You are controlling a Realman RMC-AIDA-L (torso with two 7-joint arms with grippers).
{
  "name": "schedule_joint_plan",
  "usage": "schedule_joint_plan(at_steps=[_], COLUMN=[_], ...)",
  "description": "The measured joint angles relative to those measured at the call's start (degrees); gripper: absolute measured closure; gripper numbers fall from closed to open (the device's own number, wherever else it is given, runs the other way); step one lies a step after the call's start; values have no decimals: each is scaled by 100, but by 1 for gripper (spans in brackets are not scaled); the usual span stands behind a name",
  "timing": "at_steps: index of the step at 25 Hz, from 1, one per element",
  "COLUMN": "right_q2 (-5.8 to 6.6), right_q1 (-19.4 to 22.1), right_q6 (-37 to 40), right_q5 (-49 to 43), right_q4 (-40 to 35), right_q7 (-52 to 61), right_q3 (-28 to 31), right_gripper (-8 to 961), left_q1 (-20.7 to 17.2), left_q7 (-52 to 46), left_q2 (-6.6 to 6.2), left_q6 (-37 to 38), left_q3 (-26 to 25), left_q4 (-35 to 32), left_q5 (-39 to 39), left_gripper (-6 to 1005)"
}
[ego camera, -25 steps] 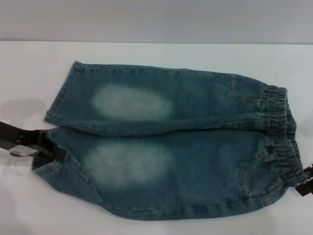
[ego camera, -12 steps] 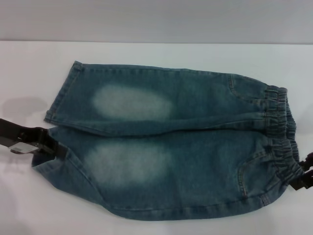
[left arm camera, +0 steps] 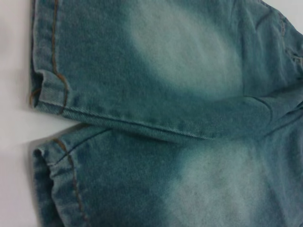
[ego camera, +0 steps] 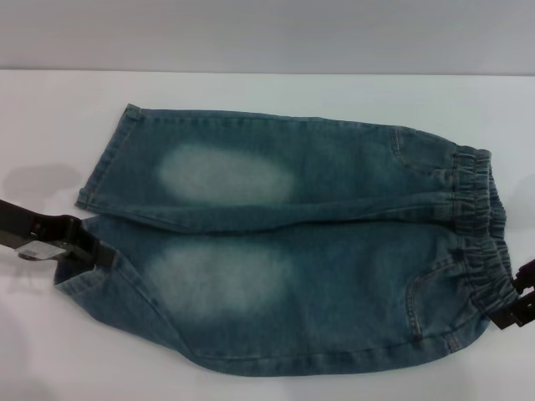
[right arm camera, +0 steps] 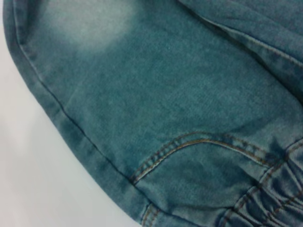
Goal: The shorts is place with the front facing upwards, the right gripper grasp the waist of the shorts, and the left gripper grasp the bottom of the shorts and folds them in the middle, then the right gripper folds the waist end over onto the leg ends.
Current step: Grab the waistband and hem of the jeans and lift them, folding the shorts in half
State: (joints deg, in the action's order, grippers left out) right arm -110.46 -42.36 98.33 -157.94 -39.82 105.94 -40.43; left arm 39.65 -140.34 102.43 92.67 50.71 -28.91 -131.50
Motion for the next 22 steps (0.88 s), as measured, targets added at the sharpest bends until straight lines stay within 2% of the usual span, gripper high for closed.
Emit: schedule_joint_plan(at_steps=[11,20,22], right_q2=[-9,-43,-51], right_q1=[11,-17,-18], right_q6=[18,40,44], right_q5=[0,0,0], right_q4=[-1,13,33], right_q7=[-59,-135,-144], right_q3=[0,0,0], right_gripper=[350,733,772], left_q1=[-1,21,22], left_q7=[30,48,49], left_q2=[2,-18,-8], left_q6=[-21,-45,-62], left_q3=[-49,-214,-219], left_q4=[0,0,0], left_q5=[2,6,6], left_gripper=[957,956,955])
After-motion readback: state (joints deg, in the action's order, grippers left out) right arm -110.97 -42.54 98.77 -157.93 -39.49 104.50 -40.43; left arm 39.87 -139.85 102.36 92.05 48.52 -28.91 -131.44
